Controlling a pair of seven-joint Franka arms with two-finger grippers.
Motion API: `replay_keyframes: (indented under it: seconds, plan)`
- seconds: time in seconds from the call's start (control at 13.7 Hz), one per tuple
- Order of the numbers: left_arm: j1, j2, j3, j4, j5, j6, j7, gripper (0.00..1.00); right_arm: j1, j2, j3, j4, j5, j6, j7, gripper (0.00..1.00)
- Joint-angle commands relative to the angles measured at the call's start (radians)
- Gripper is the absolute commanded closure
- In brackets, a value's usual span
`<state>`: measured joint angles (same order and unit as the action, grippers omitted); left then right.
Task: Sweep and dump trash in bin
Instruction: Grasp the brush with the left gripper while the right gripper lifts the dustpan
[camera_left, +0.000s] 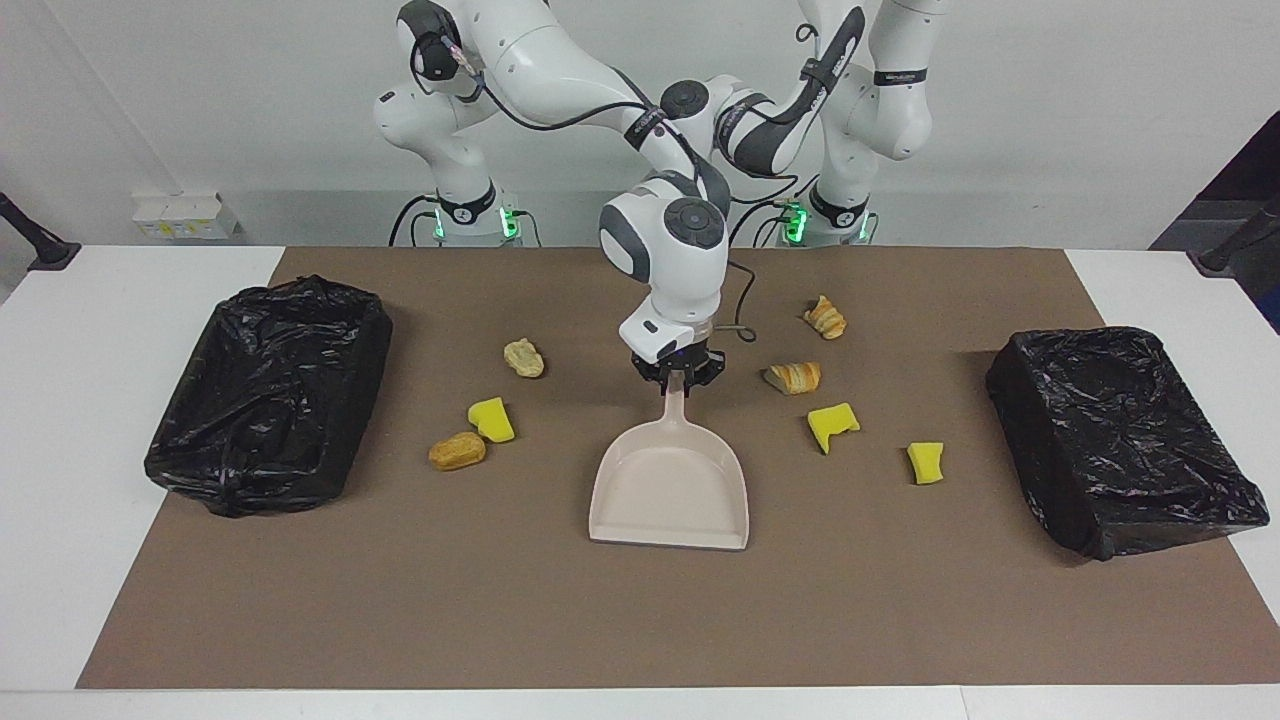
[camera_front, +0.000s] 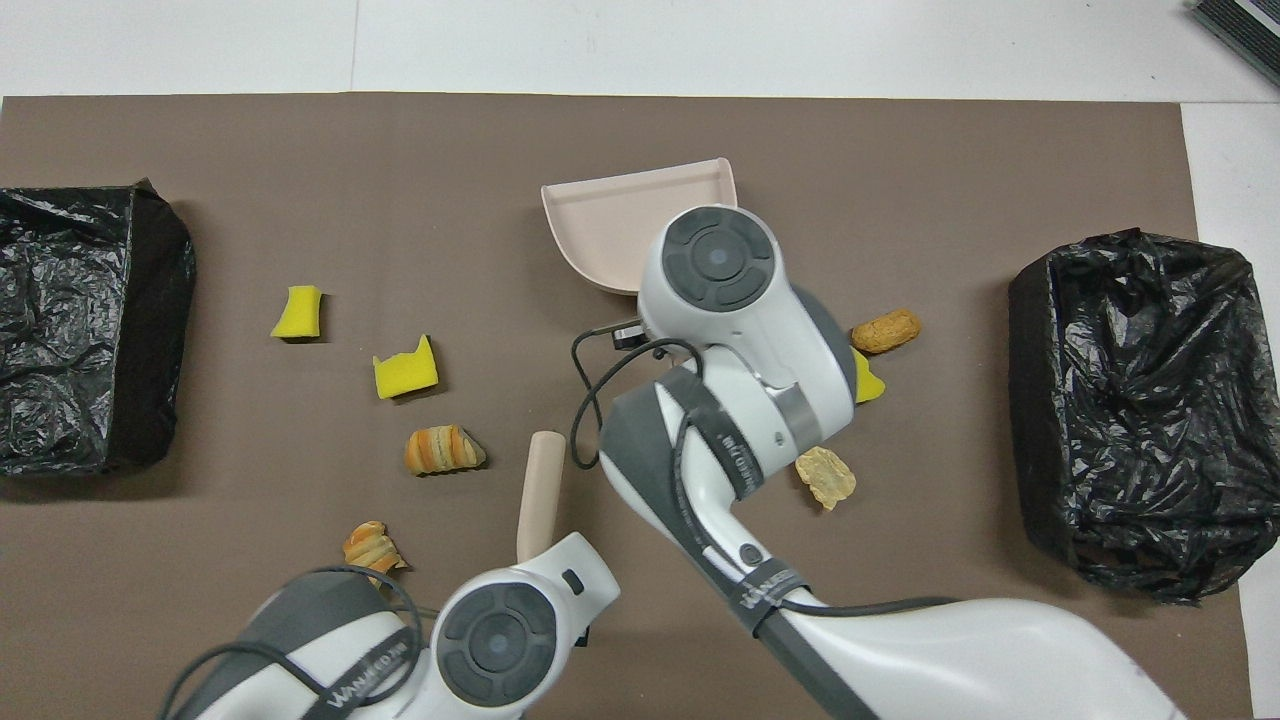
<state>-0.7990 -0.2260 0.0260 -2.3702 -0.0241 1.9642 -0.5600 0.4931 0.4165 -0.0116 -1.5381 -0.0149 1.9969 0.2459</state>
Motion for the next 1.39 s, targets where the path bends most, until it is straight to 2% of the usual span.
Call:
replay_keyframes:
  seconds: [0.0, 0.15, 0.51, 0.73, 0.95, 1.1, 1.24, 1.32]
  plan:
    - [0.142, -0.019, -0.009, 0.041, 0.027, -0.05, 0.13, 1.0, -0.056, -0.054, 0.012, -0.014, 0.004, -0.088, -0.268, 1.0]
    - [0.255, -0.013, -0.009, 0.055, 0.05, -0.048, 0.239, 1.0, -0.07, -0.073, 0.01, -0.026, 0.001, -0.147, -0.486, 1.0]
    - [0.565, 0.031, -0.009, 0.065, 0.085, 0.005, 0.514, 1.0, -0.091, -0.116, 0.008, -0.112, -0.014, -0.156, -0.987, 1.0]
    - [0.696, 0.062, -0.009, 0.065, 0.087, 0.05, 0.571, 1.0, -0.068, -0.149, 0.01, -0.16, -0.071, -0.153, -1.117, 1.0]
    - [0.738, 0.126, -0.008, 0.075, 0.117, 0.136, 0.574, 1.0, -0.019, -0.221, 0.01, -0.294, -0.123, -0.092, -1.209, 1.0]
    - [0.771, 0.187, -0.009, 0.135, 0.159, 0.15, 0.574, 1.0, -0.01, -0.278, 0.012, -0.413, -0.123, 0.003, -1.264, 1.0]
    - [0.773, 0.237, -0.009, 0.146, 0.161, 0.165, 0.572, 1.0, 0.033, -0.292, 0.009, -0.442, -0.134, 0.017, -1.272, 1.0]
    - [0.773, 0.238, -0.009, 0.137, 0.161, 0.163, 0.572, 1.0, 0.024, -0.286, 0.01, -0.459, -0.155, 0.026, -1.289, 1.0]
